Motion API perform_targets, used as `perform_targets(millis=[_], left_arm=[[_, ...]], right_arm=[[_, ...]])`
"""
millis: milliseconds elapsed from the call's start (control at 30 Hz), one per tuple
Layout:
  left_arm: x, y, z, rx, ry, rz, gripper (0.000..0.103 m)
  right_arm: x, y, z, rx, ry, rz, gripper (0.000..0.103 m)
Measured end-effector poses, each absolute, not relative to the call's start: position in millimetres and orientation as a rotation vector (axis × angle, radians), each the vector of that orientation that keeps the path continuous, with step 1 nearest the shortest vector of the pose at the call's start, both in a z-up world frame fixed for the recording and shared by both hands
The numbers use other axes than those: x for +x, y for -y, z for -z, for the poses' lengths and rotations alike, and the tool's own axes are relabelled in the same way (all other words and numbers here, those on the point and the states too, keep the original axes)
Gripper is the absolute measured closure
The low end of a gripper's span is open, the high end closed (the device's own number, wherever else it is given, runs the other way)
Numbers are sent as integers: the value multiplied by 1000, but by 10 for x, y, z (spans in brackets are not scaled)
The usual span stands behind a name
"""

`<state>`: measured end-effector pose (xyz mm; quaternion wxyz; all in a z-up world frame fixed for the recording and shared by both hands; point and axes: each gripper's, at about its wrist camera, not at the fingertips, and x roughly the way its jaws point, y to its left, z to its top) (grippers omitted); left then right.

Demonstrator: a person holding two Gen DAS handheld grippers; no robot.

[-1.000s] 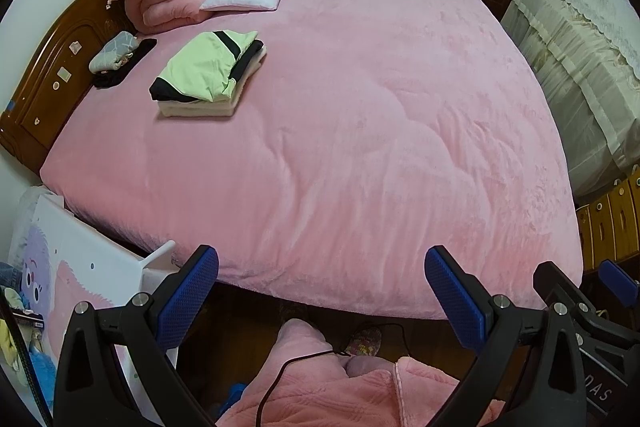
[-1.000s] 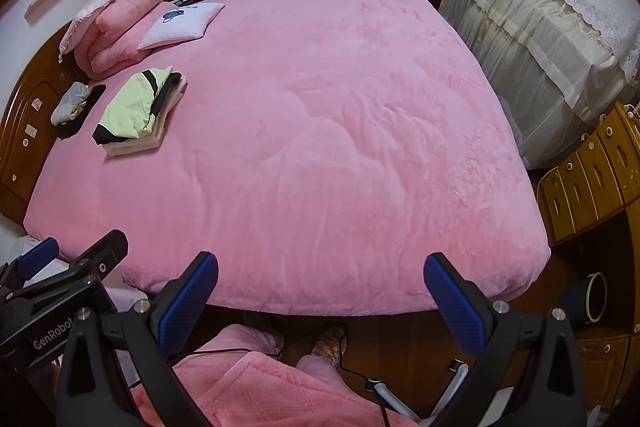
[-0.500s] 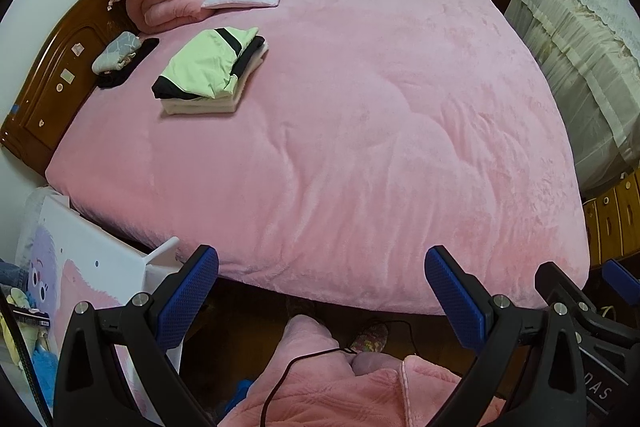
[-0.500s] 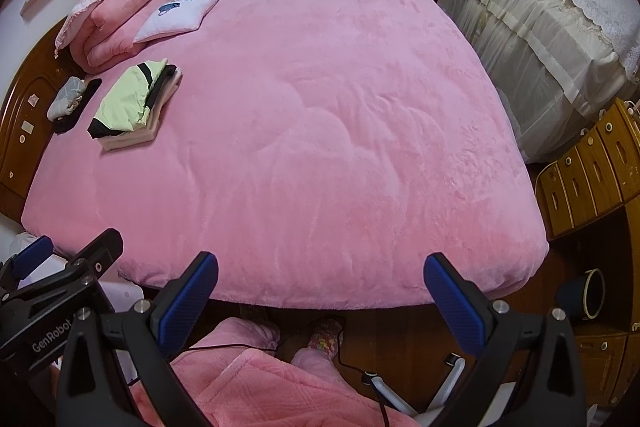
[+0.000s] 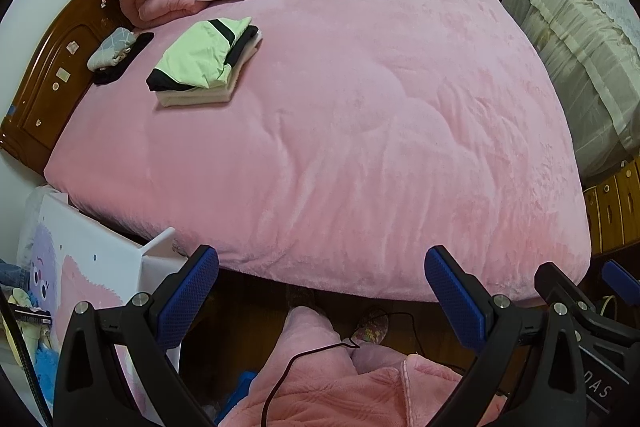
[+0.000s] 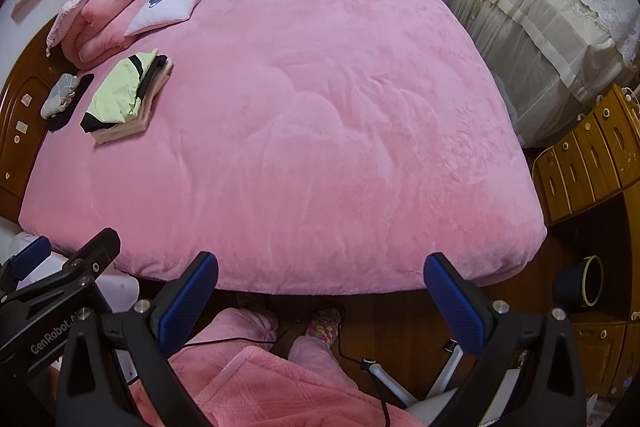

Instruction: Fold large clothes

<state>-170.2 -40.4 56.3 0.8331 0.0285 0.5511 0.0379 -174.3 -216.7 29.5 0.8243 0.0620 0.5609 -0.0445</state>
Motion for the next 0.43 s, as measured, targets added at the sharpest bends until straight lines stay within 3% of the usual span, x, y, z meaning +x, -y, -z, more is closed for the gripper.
perform_targets(millis=[433], left_arm=[[-1738,477,-541,76,-1177,-71,1]], right_arm=[[-1776,2254,-213,157,-1229,107,0]])
